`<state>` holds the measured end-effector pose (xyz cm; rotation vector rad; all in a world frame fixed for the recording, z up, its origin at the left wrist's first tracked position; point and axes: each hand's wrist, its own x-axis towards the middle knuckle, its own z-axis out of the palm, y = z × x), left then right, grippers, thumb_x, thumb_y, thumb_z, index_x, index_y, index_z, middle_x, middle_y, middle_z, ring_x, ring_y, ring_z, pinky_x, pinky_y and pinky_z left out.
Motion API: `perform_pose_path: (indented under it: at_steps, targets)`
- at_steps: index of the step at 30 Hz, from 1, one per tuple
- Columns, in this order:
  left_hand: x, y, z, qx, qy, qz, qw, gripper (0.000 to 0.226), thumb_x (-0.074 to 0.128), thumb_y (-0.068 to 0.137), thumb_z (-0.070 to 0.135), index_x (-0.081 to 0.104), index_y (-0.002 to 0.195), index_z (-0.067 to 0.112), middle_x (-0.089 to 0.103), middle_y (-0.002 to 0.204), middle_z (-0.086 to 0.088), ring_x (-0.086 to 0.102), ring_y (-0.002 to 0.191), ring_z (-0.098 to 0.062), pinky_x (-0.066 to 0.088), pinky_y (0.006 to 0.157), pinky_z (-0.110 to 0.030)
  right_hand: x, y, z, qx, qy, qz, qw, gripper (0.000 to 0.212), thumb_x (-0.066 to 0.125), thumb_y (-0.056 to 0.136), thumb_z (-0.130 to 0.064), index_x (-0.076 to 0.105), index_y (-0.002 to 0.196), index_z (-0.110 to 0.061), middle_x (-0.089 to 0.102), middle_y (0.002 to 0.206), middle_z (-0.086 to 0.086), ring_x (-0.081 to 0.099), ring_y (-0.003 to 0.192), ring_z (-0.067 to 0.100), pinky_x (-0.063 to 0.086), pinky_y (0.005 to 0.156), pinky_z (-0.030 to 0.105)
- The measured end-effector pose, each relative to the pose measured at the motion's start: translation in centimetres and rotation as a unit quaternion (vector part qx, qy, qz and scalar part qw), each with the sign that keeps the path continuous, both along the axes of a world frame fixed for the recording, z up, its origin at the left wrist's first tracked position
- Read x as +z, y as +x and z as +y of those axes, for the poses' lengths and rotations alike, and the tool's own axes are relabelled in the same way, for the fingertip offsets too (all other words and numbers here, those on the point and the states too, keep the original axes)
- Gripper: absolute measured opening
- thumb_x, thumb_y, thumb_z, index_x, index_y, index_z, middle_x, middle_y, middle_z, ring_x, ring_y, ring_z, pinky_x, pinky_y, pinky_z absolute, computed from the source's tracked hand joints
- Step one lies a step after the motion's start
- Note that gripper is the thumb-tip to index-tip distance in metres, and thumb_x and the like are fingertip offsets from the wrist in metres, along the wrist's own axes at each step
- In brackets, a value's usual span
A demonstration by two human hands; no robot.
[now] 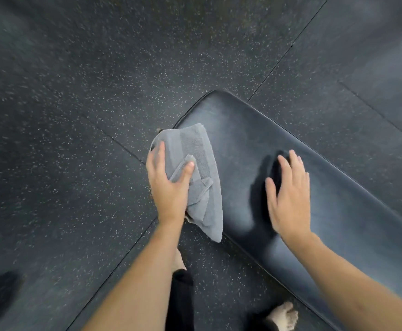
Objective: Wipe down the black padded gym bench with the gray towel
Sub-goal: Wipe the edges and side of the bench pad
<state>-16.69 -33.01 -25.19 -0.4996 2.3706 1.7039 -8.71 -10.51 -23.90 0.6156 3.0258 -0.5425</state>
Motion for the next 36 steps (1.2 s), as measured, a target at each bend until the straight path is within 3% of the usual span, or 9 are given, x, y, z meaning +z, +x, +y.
perform_pose_path:
  at_steps: [8,13,17,20,21,23,29,32,36]
  targets:
    - [-2.2,4.8,5.2,0.147,-0.056,0.023,0.987,0.079,0.060,0.097,0.049,0.018,0.161,0.035,0.011,0.169,0.008,0.020,0.155,-0.012,0.031,0.122,-0.042,-3.1,2.1,-0.4,0.026,0.105,-0.058,0.992,0.062,0.022,0.105,-0.039,0.021,0.162,-0.014,0.013,0.172,0.011,0.013,0.158,0.031,0.013,0.126,0.054]
    - [-0.3,14.2,11.7,0.121,-0.043,-0.026,0.991,0.090,0.065,0.095,0.044,0.004,0.161,0.040,0.005,0.170,0.012,0.019,0.156,-0.016,0.034,0.119,-0.041,-3.1,2.3,-0.1,0.046,0.101,-0.057,0.992,0.062,0.017,0.106,-0.040,0.020,0.163,-0.015,0.010,0.172,0.012,0.011,0.159,0.031,0.013,0.127,0.055]
    - [0.9,18.4,16.0,0.128,-0.041,-0.058,0.989,0.083,0.060,0.099,0.034,0.008,0.163,0.027,0.009,0.171,0.003,0.020,0.155,-0.021,0.035,0.114,-0.040,-2.6,3.4,1.9,0.105,0.079,-0.053,0.990,0.060,0.018,0.107,-0.041,0.025,0.162,-0.020,0.016,0.172,0.008,0.015,0.158,0.030,0.017,0.126,0.055]
    - [0.4,17.3,15.1,0.101,-0.038,-0.040,0.993,0.074,0.049,0.104,0.034,0.004,0.163,0.029,-0.004,0.172,0.001,0.014,0.150,-0.002,0.025,0.112,-0.009,-2.6,5.6,4.3,0.138,0.080,-0.046,0.986,0.056,0.021,0.109,-0.041,0.023,0.162,-0.026,0.013,0.172,0.000,0.012,0.159,0.025,0.016,0.127,0.054]
    - [0.3,16.5,14.3,0.094,-0.035,-0.019,0.995,0.070,0.045,0.106,0.033,0.004,0.163,0.031,-0.009,0.172,0.000,0.013,0.145,0.005,0.019,0.103,0.005,-2.6,6.1,4.7,0.141,0.084,-0.044,0.985,0.055,0.022,0.109,-0.040,0.022,0.162,-0.027,0.012,0.173,-0.001,0.010,0.159,0.025,0.015,0.127,0.054]
    - [-0.7,13.9,12.4,0.093,-0.041,0.022,0.995,0.063,0.039,0.109,0.030,0.006,0.163,0.031,-0.014,0.171,-0.004,0.012,0.142,0.006,0.014,0.090,0.015,-2.6,6.1,5.0,0.137,0.086,-0.041,0.986,0.055,0.025,0.108,-0.040,0.022,0.162,-0.027,0.012,0.173,-0.002,0.009,0.160,0.024,0.012,0.127,0.053]
    - [-2.0,9.7,9.1,0.115,-0.053,0.049,0.991,0.057,0.033,0.110,0.021,0.012,0.163,0.014,-0.004,0.171,-0.013,0.008,0.152,-0.003,0.012,0.105,0.007,-2.4,6.0,5.0,0.135,0.083,-0.042,0.987,0.055,0.032,0.108,-0.038,0.025,0.162,-0.027,0.015,0.172,-0.001,0.012,0.159,0.025,0.012,0.127,0.053]
    - [-2.6,8.1,7.5,0.159,-0.045,0.066,0.984,0.057,0.034,0.109,0.024,0.016,0.162,0.011,0.015,0.170,-0.009,0.017,0.157,-0.018,0.017,0.123,-0.014,-2.5,5.9,4.9,0.134,0.083,-0.043,0.987,0.055,0.032,0.108,-0.037,0.025,0.162,-0.027,0.015,0.172,0.001,0.012,0.159,0.026,0.011,0.127,0.053]
    - [-2.7,7.6,7.6,0.276,-0.039,0.068,0.958,0.056,0.051,0.103,0.033,0.039,0.154,0.013,0.044,0.147,-0.001,0.053,0.132,-0.013,0.045,0.107,-0.019,-2.5,6.0,4.9,0.133,0.081,-0.043,0.987,0.056,0.034,0.107,-0.036,0.026,0.162,-0.026,0.016,0.172,0.001,0.012,0.159,0.026,0.010,0.127,0.052]
